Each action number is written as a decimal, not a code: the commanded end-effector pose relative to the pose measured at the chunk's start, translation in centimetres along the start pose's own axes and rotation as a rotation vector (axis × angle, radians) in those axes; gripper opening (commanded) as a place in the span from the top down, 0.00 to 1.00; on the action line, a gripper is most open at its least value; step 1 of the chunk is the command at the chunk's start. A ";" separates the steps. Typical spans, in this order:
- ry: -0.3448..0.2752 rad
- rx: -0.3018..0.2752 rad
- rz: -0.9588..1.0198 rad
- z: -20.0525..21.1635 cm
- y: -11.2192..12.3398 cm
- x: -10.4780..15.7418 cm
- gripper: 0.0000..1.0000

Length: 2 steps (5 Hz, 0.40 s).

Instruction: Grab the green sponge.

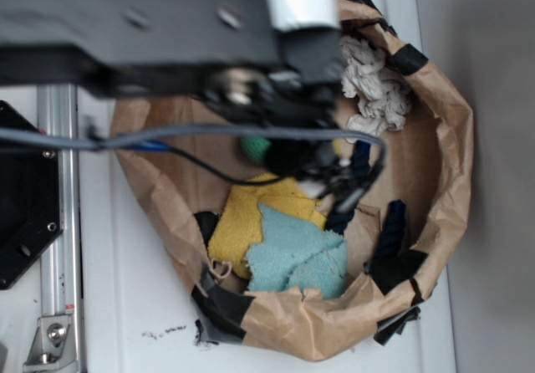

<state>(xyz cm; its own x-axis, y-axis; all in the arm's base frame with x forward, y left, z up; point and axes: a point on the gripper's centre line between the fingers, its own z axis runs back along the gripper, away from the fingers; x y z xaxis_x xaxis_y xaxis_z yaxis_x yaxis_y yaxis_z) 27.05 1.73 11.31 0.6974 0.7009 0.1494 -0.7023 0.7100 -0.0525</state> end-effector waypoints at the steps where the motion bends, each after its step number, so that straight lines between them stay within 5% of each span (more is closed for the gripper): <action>1: -0.008 0.011 0.038 -6.4 -2.3 3.0 0.00; 2: 0.019 0.102 0.005 -8.7 -1.8 2.2 0.45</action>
<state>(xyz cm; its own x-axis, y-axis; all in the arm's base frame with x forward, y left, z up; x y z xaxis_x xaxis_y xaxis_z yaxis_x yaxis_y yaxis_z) 31.52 1.76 2.98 0.6944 0.7095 0.1202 -0.7179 0.6945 0.0481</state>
